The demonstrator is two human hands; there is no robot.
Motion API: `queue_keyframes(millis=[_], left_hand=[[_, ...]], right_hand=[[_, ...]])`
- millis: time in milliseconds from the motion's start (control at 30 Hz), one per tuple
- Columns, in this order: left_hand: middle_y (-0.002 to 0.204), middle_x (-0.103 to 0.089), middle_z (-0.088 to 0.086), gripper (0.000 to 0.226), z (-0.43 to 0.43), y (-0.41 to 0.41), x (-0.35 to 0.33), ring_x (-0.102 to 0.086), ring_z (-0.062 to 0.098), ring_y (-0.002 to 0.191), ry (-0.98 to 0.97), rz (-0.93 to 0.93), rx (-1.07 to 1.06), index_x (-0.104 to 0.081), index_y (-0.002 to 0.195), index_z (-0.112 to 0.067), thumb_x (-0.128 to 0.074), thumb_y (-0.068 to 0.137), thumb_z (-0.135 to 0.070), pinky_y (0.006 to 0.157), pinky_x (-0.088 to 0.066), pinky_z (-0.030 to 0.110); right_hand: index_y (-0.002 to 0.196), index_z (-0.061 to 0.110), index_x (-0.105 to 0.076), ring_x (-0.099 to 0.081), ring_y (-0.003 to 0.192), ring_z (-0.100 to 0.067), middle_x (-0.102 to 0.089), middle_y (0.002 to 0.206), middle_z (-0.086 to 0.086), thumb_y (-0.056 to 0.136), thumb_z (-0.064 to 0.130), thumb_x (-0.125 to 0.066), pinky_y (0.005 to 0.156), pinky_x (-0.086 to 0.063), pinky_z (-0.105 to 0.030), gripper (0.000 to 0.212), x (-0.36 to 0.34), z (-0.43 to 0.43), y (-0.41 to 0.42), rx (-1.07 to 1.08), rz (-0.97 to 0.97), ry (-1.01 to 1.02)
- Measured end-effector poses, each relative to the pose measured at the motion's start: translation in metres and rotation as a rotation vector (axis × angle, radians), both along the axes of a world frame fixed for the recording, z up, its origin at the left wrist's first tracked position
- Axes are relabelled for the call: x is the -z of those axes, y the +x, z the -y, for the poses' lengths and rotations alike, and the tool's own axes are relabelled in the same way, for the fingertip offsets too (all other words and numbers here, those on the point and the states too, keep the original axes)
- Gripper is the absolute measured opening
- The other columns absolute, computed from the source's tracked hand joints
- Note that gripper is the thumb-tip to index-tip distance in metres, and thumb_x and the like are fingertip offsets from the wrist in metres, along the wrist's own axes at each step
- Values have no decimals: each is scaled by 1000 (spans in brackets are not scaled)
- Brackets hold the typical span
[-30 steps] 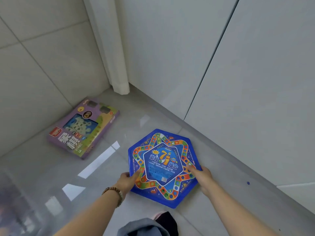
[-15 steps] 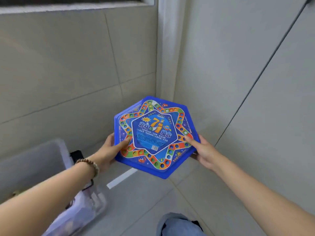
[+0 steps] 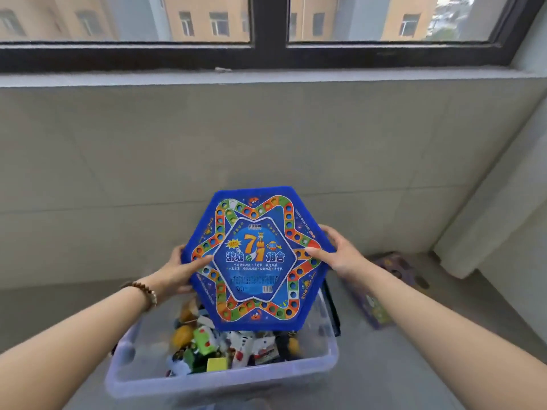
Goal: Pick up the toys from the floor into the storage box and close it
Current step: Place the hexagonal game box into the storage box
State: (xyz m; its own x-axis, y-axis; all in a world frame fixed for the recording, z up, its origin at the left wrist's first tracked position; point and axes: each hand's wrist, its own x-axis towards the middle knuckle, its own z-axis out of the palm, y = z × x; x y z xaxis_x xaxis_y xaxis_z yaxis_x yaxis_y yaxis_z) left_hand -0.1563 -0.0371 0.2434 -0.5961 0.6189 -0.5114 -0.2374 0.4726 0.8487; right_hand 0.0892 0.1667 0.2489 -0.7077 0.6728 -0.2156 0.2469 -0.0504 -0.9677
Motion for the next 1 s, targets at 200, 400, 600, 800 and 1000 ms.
queue_keyframes(millis=[200,400,600,800,1000], left_hand=[[111,-62,16,53,52,-19,87,-66,25,81,-206,151,16,-27,131,-11,-57,90,-25,51,-58,33],[100,-61,8,52,58,-33,129,-65,22,80,-307,119,22,-27,129,-12,-58,90,-25,60,-54,35],[98,-59,1,44,53,-40,133,-63,15,80,-378,-4,148,-27,120,-17,-56,90,-31,61,-54,30],[123,-58,14,46,50,-25,133,-61,24,97,-439,-64,70,-34,125,-8,-59,89,-22,77,-54,39],[141,-36,9,85,25,-2,84,-42,26,127,-404,-511,235,-26,142,-16,-71,76,-44,102,-43,46]], right_hand=[[128,26,-37,-63,92,-12,-59,110,3,86,15,-65,72,-55,-20,51,73,26,-53,-123,236,9],[129,18,-42,-67,92,-15,-64,115,-6,84,19,-67,66,-56,-21,51,125,42,-69,-101,316,-146],[114,19,-50,-69,89,-14,-69,108,-4,82,21,-69,61,-56,-21,37,132,40,-58,-113,336,-201],[121,12,-47,-63,86,-14,-64,108,-4,87,21,-63,68,-53,-22,38,132,52,-63,-88,437,-129],[148,14,-18,-58,94,-9,-39,144,-4,90,27,-59,70,-54,-19,72,85,49,-46,-79,417,-212]])
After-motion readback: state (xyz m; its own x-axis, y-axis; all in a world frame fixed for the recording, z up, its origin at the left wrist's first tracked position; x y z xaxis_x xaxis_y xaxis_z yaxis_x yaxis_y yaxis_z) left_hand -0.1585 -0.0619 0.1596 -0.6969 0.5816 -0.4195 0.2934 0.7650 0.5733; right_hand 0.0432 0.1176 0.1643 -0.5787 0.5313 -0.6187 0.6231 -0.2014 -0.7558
